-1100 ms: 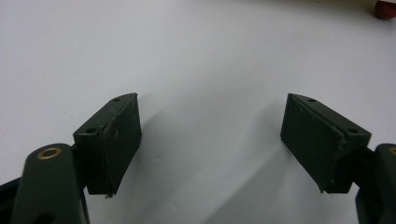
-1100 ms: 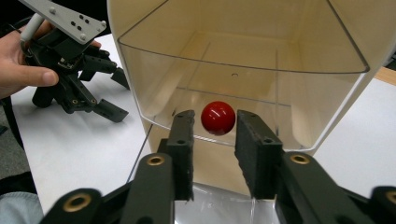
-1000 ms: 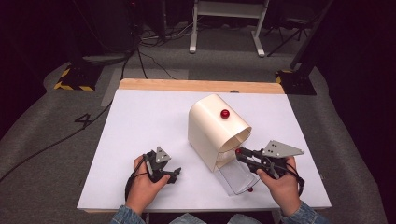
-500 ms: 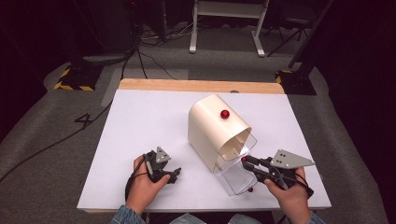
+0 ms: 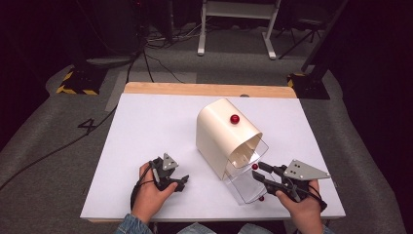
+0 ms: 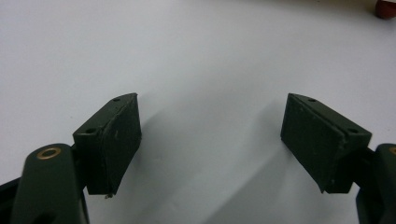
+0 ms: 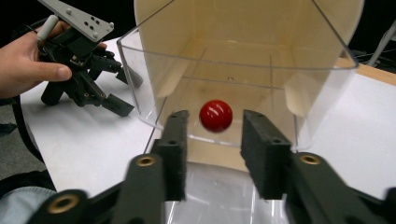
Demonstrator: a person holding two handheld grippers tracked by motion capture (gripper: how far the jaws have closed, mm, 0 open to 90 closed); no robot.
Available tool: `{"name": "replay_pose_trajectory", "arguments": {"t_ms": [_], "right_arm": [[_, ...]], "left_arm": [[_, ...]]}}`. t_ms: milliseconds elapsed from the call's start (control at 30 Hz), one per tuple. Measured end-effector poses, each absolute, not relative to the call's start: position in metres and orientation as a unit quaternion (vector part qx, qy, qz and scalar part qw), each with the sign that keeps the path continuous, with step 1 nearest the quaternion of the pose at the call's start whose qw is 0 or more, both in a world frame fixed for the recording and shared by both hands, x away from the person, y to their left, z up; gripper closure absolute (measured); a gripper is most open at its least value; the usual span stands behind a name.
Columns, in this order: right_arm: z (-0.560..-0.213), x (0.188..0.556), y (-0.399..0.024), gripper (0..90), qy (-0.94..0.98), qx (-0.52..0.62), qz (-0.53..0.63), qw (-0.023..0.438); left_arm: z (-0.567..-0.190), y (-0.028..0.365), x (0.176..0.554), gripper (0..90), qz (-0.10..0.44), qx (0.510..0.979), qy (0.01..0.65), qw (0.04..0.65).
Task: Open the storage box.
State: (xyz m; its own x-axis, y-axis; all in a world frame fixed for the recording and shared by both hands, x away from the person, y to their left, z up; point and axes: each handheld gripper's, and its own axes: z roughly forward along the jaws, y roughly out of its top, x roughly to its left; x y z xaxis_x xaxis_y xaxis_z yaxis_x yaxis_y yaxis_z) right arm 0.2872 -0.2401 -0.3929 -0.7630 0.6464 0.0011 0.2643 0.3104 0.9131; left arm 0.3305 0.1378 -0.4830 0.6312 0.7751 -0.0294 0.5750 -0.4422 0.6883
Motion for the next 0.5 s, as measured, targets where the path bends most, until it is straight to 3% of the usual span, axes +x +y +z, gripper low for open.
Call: {"name": "replay_pose_trajectory", "arguments": {"t_ms": [133, 500], "right_arm": [[-0.392, 0.291, -0.235, 73.7, 0.79, 0.289, 0.505, 0.194], [-0.391, 0.276, -0.246, 73.8, 0.789, 0.285, 0.508, 0.195]], "left_arm": [[-0.483, 0.138, 0.33, 20.4, 0.148, 0.837, 0.402, 0.34], [-0.483, 0.138, 0.33, 20.4, 0.148, 0.838, 0.401, 0.339]]}}
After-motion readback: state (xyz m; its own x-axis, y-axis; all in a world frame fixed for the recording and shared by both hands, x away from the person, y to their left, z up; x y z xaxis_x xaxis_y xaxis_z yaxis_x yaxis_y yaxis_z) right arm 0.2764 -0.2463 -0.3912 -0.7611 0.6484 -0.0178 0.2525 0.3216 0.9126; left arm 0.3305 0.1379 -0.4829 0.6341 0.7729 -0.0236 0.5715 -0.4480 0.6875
